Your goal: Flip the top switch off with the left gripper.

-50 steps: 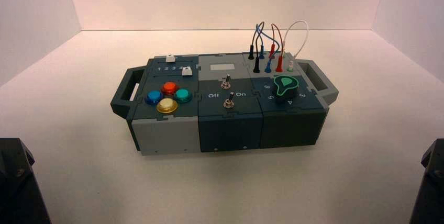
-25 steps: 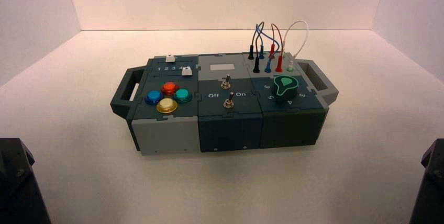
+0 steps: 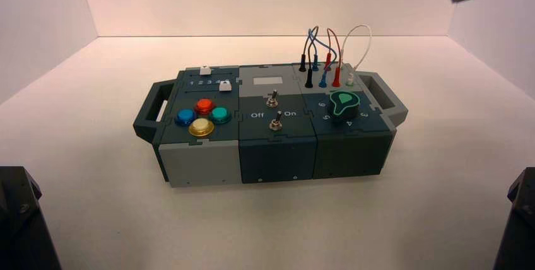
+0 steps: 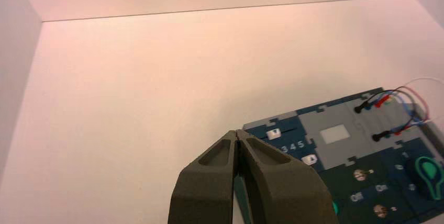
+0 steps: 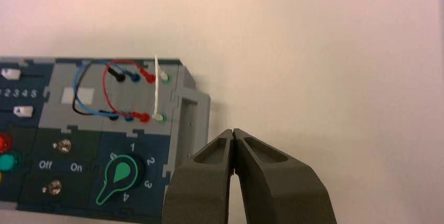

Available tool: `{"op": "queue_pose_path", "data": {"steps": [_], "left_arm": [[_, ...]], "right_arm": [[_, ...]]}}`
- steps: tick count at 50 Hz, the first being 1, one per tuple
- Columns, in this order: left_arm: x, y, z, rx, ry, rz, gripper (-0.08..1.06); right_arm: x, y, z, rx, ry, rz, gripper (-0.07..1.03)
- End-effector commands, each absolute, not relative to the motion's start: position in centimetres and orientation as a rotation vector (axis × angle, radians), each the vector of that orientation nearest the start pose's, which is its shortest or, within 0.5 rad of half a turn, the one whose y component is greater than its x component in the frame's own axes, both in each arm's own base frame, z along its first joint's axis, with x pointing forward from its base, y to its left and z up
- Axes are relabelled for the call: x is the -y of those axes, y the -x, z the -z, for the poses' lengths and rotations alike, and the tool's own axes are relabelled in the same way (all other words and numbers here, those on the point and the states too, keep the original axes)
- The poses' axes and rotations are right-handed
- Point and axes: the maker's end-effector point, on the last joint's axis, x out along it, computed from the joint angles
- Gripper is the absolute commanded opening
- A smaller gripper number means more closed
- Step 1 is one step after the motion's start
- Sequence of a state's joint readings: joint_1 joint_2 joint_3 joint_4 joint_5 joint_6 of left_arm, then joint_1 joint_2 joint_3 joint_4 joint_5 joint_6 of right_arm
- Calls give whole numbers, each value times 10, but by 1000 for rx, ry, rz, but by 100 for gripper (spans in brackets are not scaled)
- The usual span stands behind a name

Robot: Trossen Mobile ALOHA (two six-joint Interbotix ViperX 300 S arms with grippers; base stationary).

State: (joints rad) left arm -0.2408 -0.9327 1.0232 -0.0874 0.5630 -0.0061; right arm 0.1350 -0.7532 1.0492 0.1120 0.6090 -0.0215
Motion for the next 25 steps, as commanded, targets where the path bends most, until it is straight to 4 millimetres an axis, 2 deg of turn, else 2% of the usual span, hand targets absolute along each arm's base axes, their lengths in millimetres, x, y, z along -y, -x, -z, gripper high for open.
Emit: {"op": "queue_pose_path", "data": {"steps": [1,10,18,25], "left_arm": [[70,-231,-231,-656,27,265,-3],[80,-230,-230,-690,48,294,-3],[89,-230,-231,-723,85,314,-3],[97,-231,-224,-765,99,326,-3]], "right_arm": [[-52,-238,-170,-896,-28,-185,-3],[-63,-238,-157,-968,-11,-219,-3],[-66,-242,-136,-1075,-19,-216,-3],[-70,-249,-127,-1123,-20,-216,-3]]}}
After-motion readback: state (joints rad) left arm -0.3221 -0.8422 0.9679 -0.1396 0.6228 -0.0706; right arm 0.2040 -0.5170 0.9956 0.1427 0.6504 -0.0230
